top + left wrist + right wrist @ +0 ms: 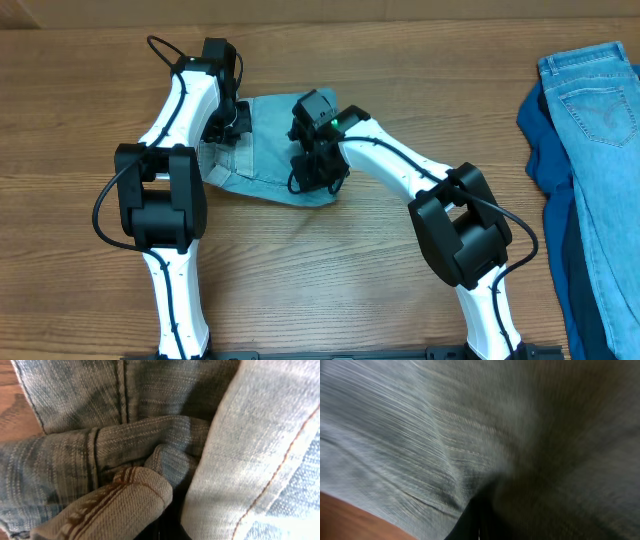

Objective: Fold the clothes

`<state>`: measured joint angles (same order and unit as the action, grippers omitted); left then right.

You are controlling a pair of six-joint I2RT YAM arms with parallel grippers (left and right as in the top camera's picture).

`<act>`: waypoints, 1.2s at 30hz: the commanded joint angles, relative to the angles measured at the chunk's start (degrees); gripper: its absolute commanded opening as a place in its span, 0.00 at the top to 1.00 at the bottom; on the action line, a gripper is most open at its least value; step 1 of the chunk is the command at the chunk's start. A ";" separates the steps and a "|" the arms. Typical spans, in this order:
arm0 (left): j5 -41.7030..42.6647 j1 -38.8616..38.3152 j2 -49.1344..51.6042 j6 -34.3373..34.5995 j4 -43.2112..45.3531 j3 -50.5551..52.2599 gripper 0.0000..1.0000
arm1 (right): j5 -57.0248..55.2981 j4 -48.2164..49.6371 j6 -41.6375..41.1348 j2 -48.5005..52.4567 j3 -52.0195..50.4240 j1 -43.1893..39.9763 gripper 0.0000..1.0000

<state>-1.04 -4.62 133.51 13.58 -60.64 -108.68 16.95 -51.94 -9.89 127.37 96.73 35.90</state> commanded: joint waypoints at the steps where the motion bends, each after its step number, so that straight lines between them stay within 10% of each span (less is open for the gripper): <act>1: 0.83 0.00 0.92 0.15 0.61 0.33 0.96 | 0.35 0.83 -2.08 0.63 -2.21 -0.87 0.96; 11: 2.54 0.15 -10.67 1.77 -14.16 -17.92 0.87 | 5.20 -10.43 1.01 -1.01 11.76 -2.78 0.96; 16: 2.62 2.58 -11.69 1.86 -20.83 -16.35 0.21 | 5.05 -14.88 1.38 -5.05 14.88 -5.88 0.83; 18: 2.89 3.89 -11.65 1.86 -21.90 -14.62 0.09 | 5.05 -15.56 2.12 -5.46 14.88 -7.80 0.81; 25: 14.16 5.38 -11.65 -4.44 -13.31 -0.39 0.08 | 3.96 -17.99 2.89 -5.46 14.88 -16.52 0.73; 29: 17.59 4.81 -11.65 -9.86 -5.75 7.98 0.00 | 2.99 -17.79 6.14 -5.42 14.86 -21.14 0.46; 36: 17.29 4.70 -11.58 -9.81 0.76 16.81 0.00 | -1.84 -16.52 6.10 -5.31 14.67 -24.52 0.32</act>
<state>14.85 0.40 121.95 5.32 -60.07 -94.80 16.71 -69.25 -4.40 124.36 110.06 12.19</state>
